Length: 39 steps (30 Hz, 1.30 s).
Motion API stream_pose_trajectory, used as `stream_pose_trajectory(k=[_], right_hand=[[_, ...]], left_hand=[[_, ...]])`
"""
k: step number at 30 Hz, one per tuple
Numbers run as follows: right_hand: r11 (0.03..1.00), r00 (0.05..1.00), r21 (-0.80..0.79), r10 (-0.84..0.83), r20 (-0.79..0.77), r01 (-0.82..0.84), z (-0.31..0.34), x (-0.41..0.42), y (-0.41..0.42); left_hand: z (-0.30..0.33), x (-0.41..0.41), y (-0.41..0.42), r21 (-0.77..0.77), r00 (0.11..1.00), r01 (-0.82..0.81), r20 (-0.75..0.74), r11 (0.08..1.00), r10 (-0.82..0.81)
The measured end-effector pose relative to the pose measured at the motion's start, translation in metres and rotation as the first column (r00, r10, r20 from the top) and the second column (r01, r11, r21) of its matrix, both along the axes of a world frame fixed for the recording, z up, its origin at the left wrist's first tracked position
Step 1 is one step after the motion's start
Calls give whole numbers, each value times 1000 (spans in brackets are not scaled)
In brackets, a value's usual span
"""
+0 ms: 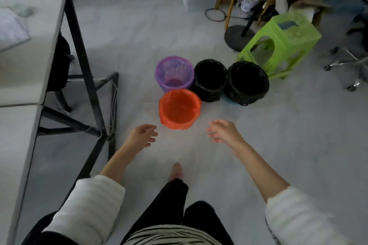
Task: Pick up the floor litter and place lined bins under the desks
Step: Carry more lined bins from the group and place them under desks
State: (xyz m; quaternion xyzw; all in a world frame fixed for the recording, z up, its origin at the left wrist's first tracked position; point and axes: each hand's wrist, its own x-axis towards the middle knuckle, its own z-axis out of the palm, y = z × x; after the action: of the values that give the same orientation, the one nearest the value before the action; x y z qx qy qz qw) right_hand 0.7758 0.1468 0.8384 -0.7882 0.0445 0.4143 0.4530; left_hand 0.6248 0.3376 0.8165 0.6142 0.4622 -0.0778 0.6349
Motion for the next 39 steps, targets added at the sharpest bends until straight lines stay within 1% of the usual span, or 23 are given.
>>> stream_pose_trajectory(k=[3,5,7,9,12,13,15,19,20,21,22,24,27,30,32,34,36,39], right_hand=[[995,996,-54,84,-4,-84,-14,58,35],[981,986,-100,169,-4,-168,-36,103,59],[955,963,-141,267,30,-260,-50,130,75],[931,940,-175,336,67,-320,-87,184,108],[917,931,-187,365,33,-353,-142,241,146],[910,928,-202,372,5,-363,-162,258,158],[888,916,-247,400,4,-387,-210,290,181],[824,869,-319,495,3,-468,-303,332,223],[825,870,-309,493,-13,-473,-336,341,234],[845,890,-296,454,-40,-445,-353,346,241],[872,915,-280,395,-83,-402,-388,353,250],[907,947,-278,288,-139,-316,-437,364,263],[945,991,-309,77,-113,-109,-492,370,279],[944,986,-318,-126,-111,85,-538,368,296],[940,965,-299,-215,-151,163,-548,366,303],[934,952,-291,-260,-162,206,-555,363,314],[916,933,-292,-328,-146,277,-555,362,323],[897,903,-260,-404,-146,359,-537,364,337]], left_hand=[[-14,52,29,-4,999,-30,-43,1000,30],[-35,87,52,35,994,-48,-97,998,51],[-49,104,67,102,989,-49,-132,994,62],[-89,143,94,159,985,-51,-157,986,76],[-140,185,117,233,972,-13,-227,972,67],[-159,199,123,237,966,-2,-250,972,63],[-204,223,133,235,957,25,-287,972,45],[-285,254,152,313,910,176,-413,933,-33],[-316,261,158,325,898,220,-437,920,-61],[-329,265,161,325,886,268,-454,907,-99],[-360,272,167,315,870,312,-473,896,-137],[-407,282,178,303,840,375,-511,876,-182],[-463,297,188,273,820,416,-526,867,-228],[-511,306,194,205,806,430,-525,879,-271],[-524,307,196,213,797,439,-541,873,-269],[-529,305,199,250,800,433,-550,866,-241],[-524,301,201,241,805,430,-538,870,-249],[-500,292,210,226,811,430,-521,874,-264]])
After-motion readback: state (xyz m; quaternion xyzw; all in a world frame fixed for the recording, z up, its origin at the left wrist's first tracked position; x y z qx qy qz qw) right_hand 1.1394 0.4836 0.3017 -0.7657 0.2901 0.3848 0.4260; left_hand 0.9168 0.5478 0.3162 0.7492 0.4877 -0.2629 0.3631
